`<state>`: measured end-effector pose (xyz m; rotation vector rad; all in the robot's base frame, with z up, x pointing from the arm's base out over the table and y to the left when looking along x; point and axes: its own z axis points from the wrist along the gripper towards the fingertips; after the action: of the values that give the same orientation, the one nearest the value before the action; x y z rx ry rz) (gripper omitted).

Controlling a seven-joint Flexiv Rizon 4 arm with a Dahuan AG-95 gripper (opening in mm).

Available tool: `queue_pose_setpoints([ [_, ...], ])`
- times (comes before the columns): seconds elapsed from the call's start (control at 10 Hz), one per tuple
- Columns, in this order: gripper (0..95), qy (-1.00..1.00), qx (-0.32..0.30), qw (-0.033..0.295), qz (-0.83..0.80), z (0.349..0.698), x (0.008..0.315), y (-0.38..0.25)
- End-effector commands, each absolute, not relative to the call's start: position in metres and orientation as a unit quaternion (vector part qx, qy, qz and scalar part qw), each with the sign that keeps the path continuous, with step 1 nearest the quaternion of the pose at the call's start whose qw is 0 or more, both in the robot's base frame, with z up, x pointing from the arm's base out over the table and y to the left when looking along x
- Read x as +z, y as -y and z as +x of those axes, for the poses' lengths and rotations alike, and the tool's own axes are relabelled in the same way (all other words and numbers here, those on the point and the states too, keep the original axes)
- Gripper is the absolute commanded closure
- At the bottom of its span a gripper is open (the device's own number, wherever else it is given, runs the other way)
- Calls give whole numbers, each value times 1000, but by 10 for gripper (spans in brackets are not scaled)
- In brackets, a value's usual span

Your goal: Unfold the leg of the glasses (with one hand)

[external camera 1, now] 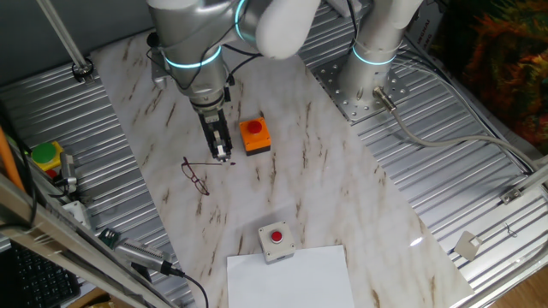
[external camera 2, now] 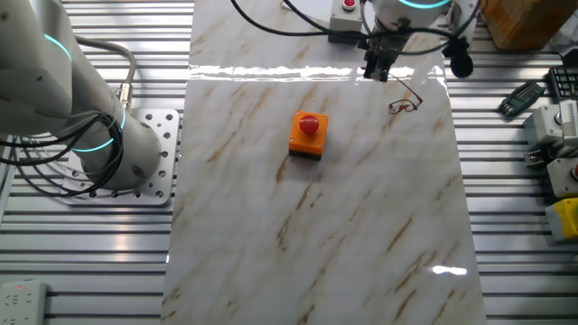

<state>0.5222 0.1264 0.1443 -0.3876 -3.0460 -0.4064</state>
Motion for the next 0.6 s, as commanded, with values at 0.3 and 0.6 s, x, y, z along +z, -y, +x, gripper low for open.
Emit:
queue_pose_setpoints([
  [0.3,950,984,-127,22,-122,519,151,-120],
  [0.6,950,984,-128,24,-118,517,158,-112],
])
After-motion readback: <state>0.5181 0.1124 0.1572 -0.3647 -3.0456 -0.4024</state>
